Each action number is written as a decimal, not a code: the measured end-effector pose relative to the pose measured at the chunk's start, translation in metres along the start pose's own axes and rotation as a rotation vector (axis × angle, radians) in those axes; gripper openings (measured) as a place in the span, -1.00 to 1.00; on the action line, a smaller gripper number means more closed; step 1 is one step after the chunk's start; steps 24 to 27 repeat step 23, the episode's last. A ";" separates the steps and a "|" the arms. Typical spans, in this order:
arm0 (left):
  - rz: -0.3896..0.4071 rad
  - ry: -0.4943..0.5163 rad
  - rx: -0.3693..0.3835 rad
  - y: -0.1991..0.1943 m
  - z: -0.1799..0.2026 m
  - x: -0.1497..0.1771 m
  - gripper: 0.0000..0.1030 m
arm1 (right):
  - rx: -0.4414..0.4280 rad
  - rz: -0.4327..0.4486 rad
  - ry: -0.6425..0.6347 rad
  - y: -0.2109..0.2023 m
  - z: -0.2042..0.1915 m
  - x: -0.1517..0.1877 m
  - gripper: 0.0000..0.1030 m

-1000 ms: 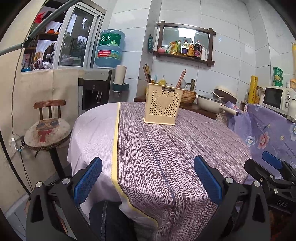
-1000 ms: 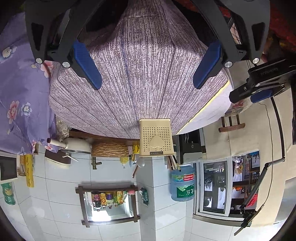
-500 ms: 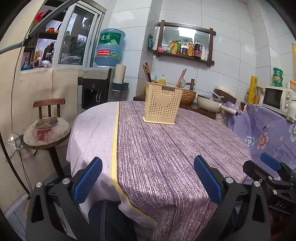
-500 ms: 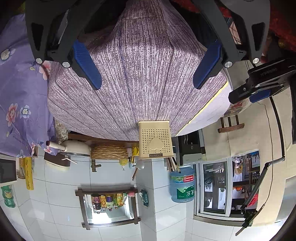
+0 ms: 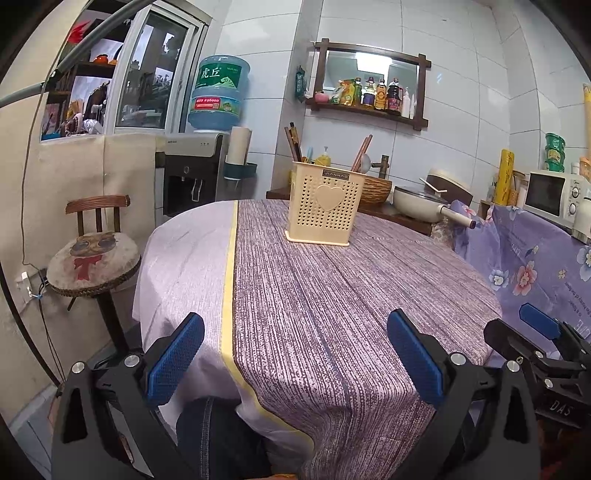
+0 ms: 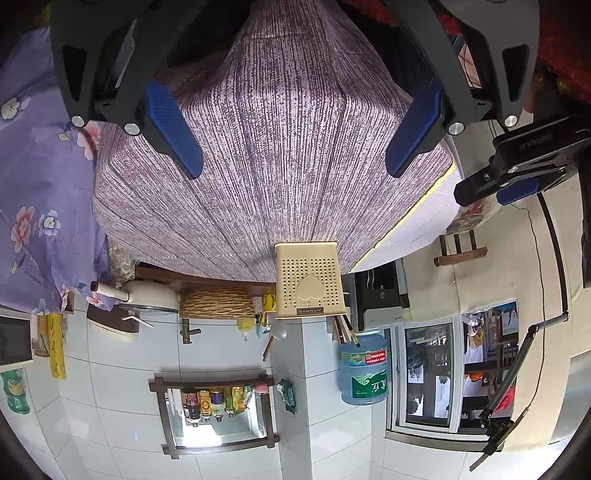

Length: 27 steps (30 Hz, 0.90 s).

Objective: Organize utensils

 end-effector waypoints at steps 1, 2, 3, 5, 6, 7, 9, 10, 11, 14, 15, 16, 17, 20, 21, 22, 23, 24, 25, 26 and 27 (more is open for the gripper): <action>0.000 0.001 0.001 0.000 0.000 0.000 0.90 | 0.000 0.000 0.000 0.000 0.000 0.000 0.90; -0.001 0.002 0.001 0.000 0.000 0.000 0.90 | -0.001 0.000 0.001 0.000 0.000 0.000 0.90; 0.000 0.002 0.001 0.000 0.000 0.000 0.90 | -0.002 -0.002 0.000 0.000 0.000 0.000 0.90; 0.001 0.002 0.001 0.000 0.000 -0.001 0.90 | -0.003 -0.001 -0.002 0.001 -0.001 0.001 0.90; 0.001 0.002 0.000 0.000 0.000 0.000 0.90 | -0.004 -0.001 -0.002 0.001 -0.001 0.001 0.90; 0.002 0.003 0.000 0.000 0.000 0.000 0.90 | -0.005 -0.003 -0.002 0.001 -0.001 0.001 0.90; 0.002 0.004 -0.001 0.000 0.000 0.000 0.90 | -0.005 -0.003 -0.002 0.001 -0.002 0.001 0.90; 0.005 0.005 -0.002 -0.001 0.000 0.000 0.90 | -0.005 -0.004 -0.001 0.001 -0.002 0.002 0.90; 0.006 0.006 -0.003 -0.001 0.000 0.000 0.90 | -0.005 -0.004 -0.001 0.002 -0.002 0.002 0.90; 0.005 0.006 -0.007 -0.001 -0.001 0.001 0.90 | -0.006 -0.004 -0.001 0.002 -0.002 0.002 0.90; 0.004 0.005 -0.007 -0.001 -0.001 0.001 0.90 | -0.006 -0.004 -0.001 0.002 -0.002 0.002 0.90; 0.003 0.004 -0.010 -0.001 -0.001 0.002 0.90 | -0.005 -0.004 -0.001 0.002 -0.002 0.002 0.90; 0.002 0.003 -0.011 -0.001 0.000 0.002 0.90 | -0.006 -0.004 -0.001 0.002 -0.001 0.002 0.90; 0.003 0.005 -0.010 -0.001 0.000 0.002 0.90 | -0.006 -0.004 -0.001 0.002 -0.002 0.002 0.90; 0.003 0.004 -0.010 -0.001 0.000 0.002 0.90 | -0.006 -0.004 -0.001 0.002 -0.002 0.002 0.90; 0.003 0.003 -0.011 -0.001 0.000 0.002 0.90 | -0.006 -0.004 -0.001 0.002 -0.002 0.002 0.90; 0.003 0.004 -0.011 -0.001 0.000 0.002 0.90 | -0.006 -0.004 -0.001 0.002 -0.002 0.002 0.90; 0.003 0.004 -0.011 -0.001 0.000 0.002 0.90 | -0.006 -0.004 -0.001 0.002 -0.002 0.002 0.90; 0.003 0.004 -0.011 -0.001 0.000 0.002 0.90 | -0.006 -0.004 -0.001 0.002 -0.002 0.002 0.90; 0.003 0.004 -0.011 -0.001 0.000 0.002 0.90 | -0.006 -0.004 -0.001 0.002 -0.002 0.002 0.90; 0.003 0.004 -0.011 -0.001 0.000 0.002 0.90 | -0.006 -0.004 -0.001 0.002 -0.002 0.002 0.90</action>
Point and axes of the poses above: each gripper's, at about its wrist camera, not at the fingertips, and y roughly the way its jaws point, z to its right, x to its underside, the point moved 10 cm from there along y, roughly the way its jaws point, and after that the axes turned 11 degrees about x, right-handed, at the moved point
